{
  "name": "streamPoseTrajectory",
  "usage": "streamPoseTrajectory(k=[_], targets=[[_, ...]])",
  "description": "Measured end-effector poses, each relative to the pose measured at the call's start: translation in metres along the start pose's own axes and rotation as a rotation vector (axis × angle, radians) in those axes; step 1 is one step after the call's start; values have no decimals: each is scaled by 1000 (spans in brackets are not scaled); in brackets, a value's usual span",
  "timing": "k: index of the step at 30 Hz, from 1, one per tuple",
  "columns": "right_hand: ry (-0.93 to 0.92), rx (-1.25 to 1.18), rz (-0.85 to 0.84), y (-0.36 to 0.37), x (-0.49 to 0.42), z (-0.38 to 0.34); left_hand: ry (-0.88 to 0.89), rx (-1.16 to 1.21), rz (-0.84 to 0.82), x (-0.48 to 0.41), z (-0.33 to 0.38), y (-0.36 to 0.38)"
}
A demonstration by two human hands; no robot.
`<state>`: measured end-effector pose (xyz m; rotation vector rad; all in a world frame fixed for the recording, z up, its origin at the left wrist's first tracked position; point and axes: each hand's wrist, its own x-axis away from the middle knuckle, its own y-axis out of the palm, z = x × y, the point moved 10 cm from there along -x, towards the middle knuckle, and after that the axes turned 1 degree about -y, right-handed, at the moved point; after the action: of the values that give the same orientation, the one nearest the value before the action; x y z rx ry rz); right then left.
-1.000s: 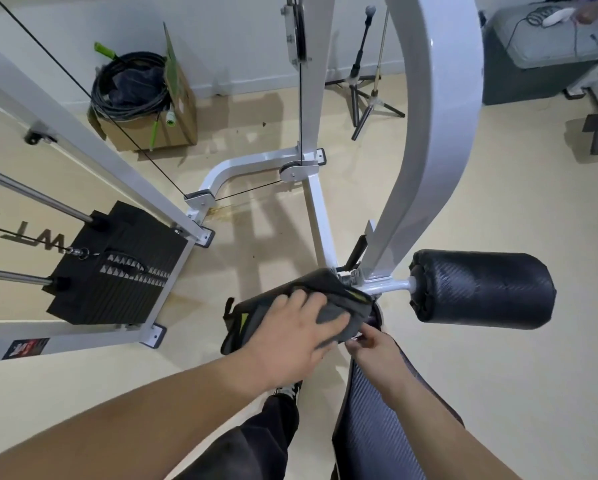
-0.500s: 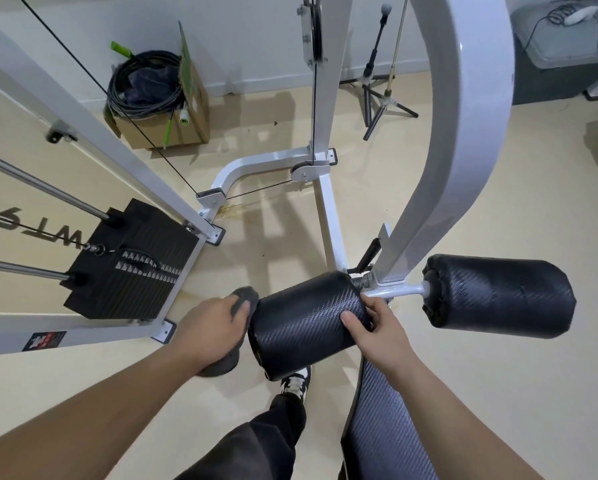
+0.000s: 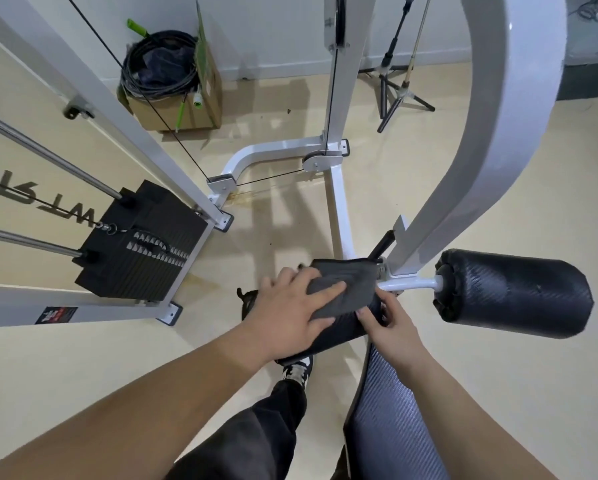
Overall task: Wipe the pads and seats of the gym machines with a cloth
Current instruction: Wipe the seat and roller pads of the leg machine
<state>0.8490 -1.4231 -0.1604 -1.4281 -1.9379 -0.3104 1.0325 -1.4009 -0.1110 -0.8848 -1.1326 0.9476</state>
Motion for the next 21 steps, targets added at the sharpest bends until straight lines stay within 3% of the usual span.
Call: streamPoseTrajectory(k=[2, 5, 7, 11, 14, 16, 21], targets=[[-1, 36, 2, -2, 3, 10, -80, 48, 39, 27, -25, 3], [-2, 126, 3, -4, 11, 21, -333, 202, 3, 54, -71, 2], [2, 175, 26, -9, 9, 19, -382, 253, 27, 45, -73, -21], [-49, 54, 57, -9, -5, -15, -273, 405, 97, -20, -25, -65], [-89, 155, 61, 0, -11, -23, -94, 205, -73, -51, 26, -33], [-111, 221, 91, -2, -10, -22, -10, 75, -80, -53, 42, -12], [-116, 188, 88, -8, -15, -19, 114, 135, -66, -57, 39, 6]])
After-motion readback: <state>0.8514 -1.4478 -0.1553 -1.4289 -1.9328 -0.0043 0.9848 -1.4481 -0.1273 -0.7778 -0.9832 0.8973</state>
